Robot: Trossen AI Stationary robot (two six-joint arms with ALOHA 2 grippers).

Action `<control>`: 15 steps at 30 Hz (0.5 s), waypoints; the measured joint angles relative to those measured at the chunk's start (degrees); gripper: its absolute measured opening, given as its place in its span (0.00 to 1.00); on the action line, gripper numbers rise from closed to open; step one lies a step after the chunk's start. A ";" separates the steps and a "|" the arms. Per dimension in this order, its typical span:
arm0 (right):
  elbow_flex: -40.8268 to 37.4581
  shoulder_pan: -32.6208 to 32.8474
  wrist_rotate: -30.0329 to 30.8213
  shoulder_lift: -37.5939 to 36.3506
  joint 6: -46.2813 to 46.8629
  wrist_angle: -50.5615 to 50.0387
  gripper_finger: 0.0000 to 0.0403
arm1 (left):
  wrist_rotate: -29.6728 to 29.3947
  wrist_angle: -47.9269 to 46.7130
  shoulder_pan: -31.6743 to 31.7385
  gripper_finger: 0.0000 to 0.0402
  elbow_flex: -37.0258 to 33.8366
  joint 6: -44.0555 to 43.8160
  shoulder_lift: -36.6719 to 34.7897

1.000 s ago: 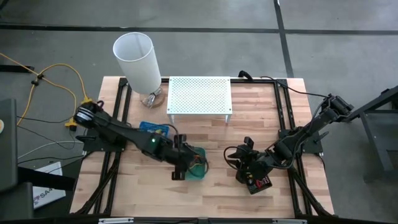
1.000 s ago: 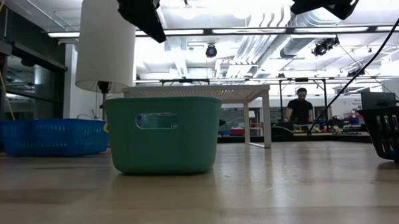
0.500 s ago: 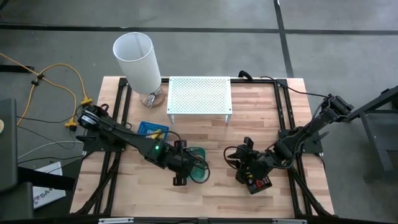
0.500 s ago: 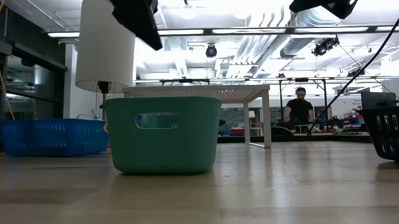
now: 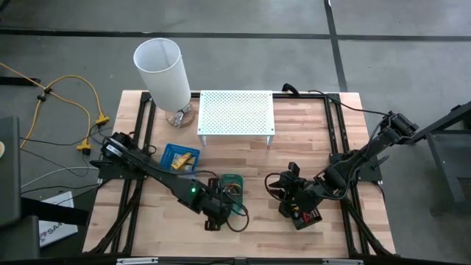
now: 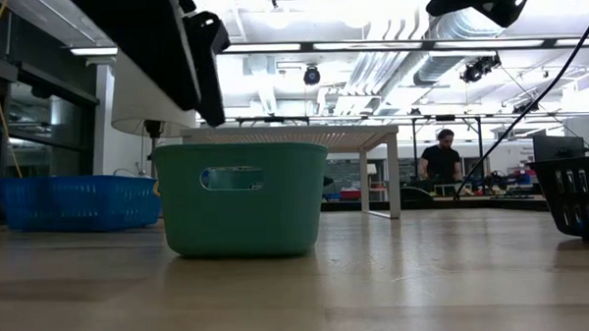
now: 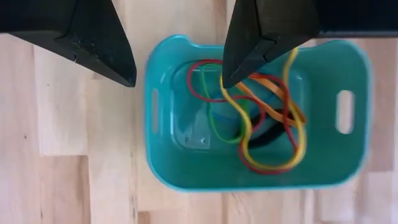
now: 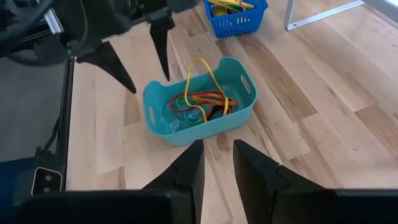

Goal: Pick & Place Office Desk Supplies
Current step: Put the green bin with rubber bands on the shelf

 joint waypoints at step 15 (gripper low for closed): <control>0.00 0.02 0.00 0.00 0.00 1.70 0.18 | 1.56 1.69 -2.22 0.57 -0.04 -3.21 4.06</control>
